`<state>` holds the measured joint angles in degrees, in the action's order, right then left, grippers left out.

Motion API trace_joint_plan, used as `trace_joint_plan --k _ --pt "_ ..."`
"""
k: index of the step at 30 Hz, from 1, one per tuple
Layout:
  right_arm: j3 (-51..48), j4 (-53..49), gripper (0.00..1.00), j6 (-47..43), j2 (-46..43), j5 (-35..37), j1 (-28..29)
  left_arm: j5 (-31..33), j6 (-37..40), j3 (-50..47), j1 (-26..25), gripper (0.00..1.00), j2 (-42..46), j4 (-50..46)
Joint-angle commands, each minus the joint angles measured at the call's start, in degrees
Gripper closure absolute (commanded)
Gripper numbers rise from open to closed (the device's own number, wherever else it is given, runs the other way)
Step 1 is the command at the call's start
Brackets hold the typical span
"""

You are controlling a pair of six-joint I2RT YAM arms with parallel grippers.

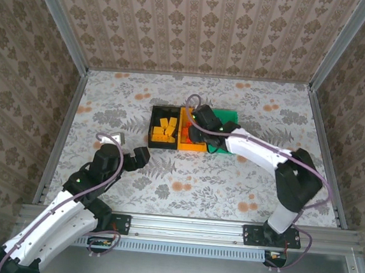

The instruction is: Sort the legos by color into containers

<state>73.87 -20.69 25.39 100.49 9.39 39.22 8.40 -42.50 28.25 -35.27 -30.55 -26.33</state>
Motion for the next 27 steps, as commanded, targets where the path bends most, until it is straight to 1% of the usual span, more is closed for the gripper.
trace_joint_plan --k 1,4,5,8,9,13,14,17,21,23,24,27 --pt "5.9 -4.0 0.72 -1.2 5.0 0.3 -0.8 0.1 -1.1 -0.3 0.1 0.00 0.6 -0.8" --pt "9.5 -4.4 0.66 -0.5 8.0 1.3 -2.1 0.3 -1.1 -0.5 0.1 0.00 0.7 -0.7" --pt "10.3 -3.9 0.60 -0.4 8.4 1.4 -2.4 0.5 -1.1 -0.5 0.2 0.00 0.7 -0.6" --pt "11.3 -2.0 0.35 -1.0 7.7 1.1 -2.8 1.2 -0.7 -0.4 0.2 0.00 0.7 -0.4" --pt "11.1 -0.9 0.29 -1.3 6.7 0.8 -2.8 1.6 -0.4 -0.3 0.2 0.00 0.6 -0.3" --pt "6.1 5.1 0.14 -1.7 -0.6 0.2 -2.7 3.3 0.4 0.0 0.2 0.00 0.3 1.0" --pt "4.0 7.0 0.12 -1.5 -3.0 0.2 -2.7 3.9 0.6 0.1 0.2 0.00 0.1 1.3" --pt "-4.4 12.8 0.11 -0.8 -11.5 0.6 -2.6 6.1 2.4 -0.3 0.3 0.00 -0.8 4.8" --pt "-15.6 18.1 0.06 0.0 -23.0 2.1 -2.5 10.3 5.5 -1.5 0.3 0.00 -2.5 12.5" --pt "-19.9 18.6 0.00 0.9 -27.4 4.5 -2.4 13.7 7.2 -1.1 0.6 0.00 -4.2 15.7" --pt "-21.8 18.2 0.00 1.4 -29.5 6.1 -2.4 15.0 8.7 -0.9 0.8 0.00 -5.4 18.5" --pt "-26.8 16.6 0.00 4.6 -34.5 12.3 -2.4 18.6 17.4 -0.2 2.7 0.00 -10.9 26.7"
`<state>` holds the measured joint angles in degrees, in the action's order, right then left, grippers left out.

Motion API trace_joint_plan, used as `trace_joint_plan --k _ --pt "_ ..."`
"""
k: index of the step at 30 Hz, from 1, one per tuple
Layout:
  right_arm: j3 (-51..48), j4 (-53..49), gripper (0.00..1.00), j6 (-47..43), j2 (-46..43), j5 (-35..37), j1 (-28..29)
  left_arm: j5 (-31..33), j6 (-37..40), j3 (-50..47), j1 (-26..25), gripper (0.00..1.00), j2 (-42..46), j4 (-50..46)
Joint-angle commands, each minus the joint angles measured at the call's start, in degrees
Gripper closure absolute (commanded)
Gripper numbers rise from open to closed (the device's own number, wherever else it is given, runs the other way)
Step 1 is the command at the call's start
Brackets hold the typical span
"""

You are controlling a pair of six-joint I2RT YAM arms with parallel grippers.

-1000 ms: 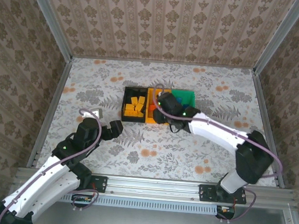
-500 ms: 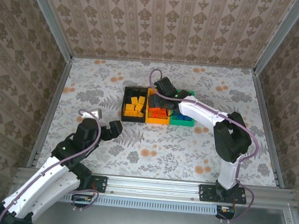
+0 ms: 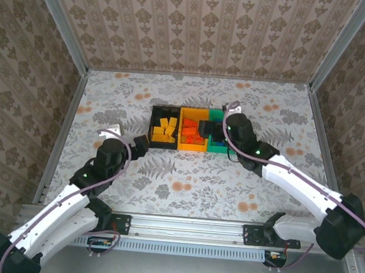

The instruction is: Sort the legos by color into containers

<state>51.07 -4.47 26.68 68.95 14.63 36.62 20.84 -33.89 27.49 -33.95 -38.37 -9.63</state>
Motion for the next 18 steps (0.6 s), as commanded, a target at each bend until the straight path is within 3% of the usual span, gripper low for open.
trace_joint_plan --k 1,7,10,15,18 --pt "-5.9 0.6 0.00 3.8 -4.7 8.4 0.2 8.3 11.6 1.7 2.7 0.00 -5.8 11.2" --pt "-12.5 0.3 0.00 3.6 -13.2 12.7 -0.3 15.0 29.2 7.9 13.3 0.00 -22.8 15.5" --pt "-13.8 -0.5 0.00 1.7 -15.6 15.3 -0.8 14.5 34.9 7.8 17.8 0.00 -29.7 19.3" --pt "-16.3 -0.5 0.00 -0.5 -19.2 15.6 -3.1 9.5 40.3 2.9 21.5 0.00 -37.1 34.0" --pt "-17.5 -0.2 0.00 -0.7 -20.8 15.5 -4.9 3.2 40.5 -1.4 23.9 0.00 -39.1 45.3"
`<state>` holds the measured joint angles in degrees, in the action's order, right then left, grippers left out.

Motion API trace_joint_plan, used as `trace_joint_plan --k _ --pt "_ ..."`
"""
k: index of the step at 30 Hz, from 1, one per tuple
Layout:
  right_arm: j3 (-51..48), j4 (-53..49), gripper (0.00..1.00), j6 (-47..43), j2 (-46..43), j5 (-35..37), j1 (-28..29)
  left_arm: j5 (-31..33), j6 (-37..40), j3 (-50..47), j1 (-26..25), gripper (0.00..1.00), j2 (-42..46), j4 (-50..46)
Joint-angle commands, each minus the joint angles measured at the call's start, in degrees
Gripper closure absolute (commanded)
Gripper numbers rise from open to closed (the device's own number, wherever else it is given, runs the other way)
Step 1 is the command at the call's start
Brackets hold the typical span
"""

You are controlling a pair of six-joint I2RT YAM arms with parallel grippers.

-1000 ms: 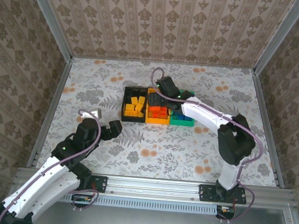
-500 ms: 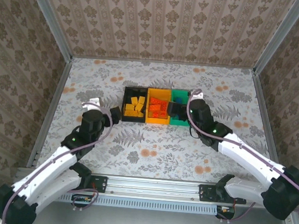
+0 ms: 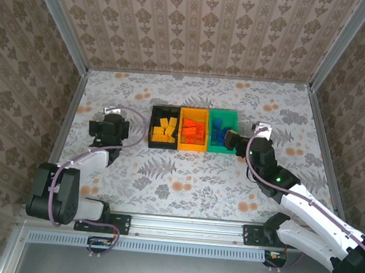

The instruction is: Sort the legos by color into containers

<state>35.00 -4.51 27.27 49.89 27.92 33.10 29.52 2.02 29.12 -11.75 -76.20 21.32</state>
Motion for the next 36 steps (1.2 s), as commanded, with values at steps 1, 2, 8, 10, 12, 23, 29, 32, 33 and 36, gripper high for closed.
trace_joint_plan --k 1,2,8,10,12,23,29,32,33,36 --pt "-2.0 0.5 0.00 -1.6 -2.4 2.2 -1.9 -6.7 4.8 -4.1 2.2 0.00 -2.1 17.8" --pt "-2.7 1.4 0.00 -2.2 -2.9 2.2 -2.7 -8.5 4.0 -4.9 2.9 0.00 -3.2 20.0" --pt "-6.9 9.4 0.00 -10.2 -3.8 6.2 -8.8 -14.1 3.4 -6.6 4.7 0.00 -8.8 27.4" --pt "-9.1 14.6 0.00 -13.1 -3.6 7.3 -11.3 -20.0 2.4 -7.4 7.0 0.00 -9.8 29.2" --pt "-11.8 19.9 0.00 -14.8 -3.5 6.2 -14.3 -23.7 3.6 -10.0 8.1 0.00 -13.1 38.2" --pt "-15.6 43.2 0.00 -22.0 18.3 -5.6 -26.8 -18.0 -0.5 -7.4 9.0 0.00 -12.4 31.4" --pt "-14.3 54.5 0.00 -25.0 32.5 -6.8 -27.1 -18.2 -0.3 -7.3 9.0 0.00 -12.3 31.5" --pt "-11.2 51.0 0.00 -24.8 34.7 -8.6 -27.7 -18.2 -0.2 -7.3 9.0 0.00 -12.4 31.4" --pt "-10.4 50.0 0.00 -24.5 35.4 -9.8 -28.5 -18.3 -0.2 -7.3 9.0 0.00 -12.3 31.4" --pt "-9.2 47.8 0.00 -24.2 35.8 -11.0 -29.1 -18.3 -0.2 -7.3 9.0 0.00 -12.3 31.4"
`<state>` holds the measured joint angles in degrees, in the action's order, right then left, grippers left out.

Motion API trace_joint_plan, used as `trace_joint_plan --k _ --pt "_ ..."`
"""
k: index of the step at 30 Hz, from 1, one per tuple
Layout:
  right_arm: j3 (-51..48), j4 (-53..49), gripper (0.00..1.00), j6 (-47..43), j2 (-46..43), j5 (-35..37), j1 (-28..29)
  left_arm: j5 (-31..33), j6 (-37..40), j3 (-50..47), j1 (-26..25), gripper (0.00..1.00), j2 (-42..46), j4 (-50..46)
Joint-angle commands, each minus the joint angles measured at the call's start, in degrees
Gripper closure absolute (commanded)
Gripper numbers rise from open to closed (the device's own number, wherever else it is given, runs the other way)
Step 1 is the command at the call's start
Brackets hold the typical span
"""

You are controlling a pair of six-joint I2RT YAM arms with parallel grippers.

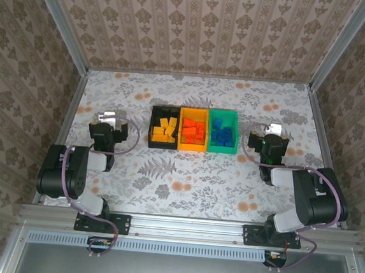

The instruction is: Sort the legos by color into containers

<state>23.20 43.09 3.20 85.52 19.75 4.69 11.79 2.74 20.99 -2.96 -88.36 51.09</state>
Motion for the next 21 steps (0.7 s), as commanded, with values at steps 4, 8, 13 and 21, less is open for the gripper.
trace_joint_plan --k 4,8,13,21 --pt "-0.4 5.0 0.00 -0.4 1.2 -7.2 -1.6 -0.6 -0.9 0.8 0.2 0.00 -0.2 1.6" --pt "-0.7 9.3 0.00 -0.9 3.0 -6.1 -1.2 -0.6 -0.9 0.8 0.2 0.00 -0.2 1.6" --pt "-0.7 7.6 0.00 0.1 2.1 -7.1 -2.1 -0.6 -0.9 0.8 0.2 0.00 -0.2 1.6" --pt "-0.8 7.8 0.00 0.0 2.3 -7.1 -2.1 -0.6 -0.9 0.9 0.2 0.00 -0.2 1.6"
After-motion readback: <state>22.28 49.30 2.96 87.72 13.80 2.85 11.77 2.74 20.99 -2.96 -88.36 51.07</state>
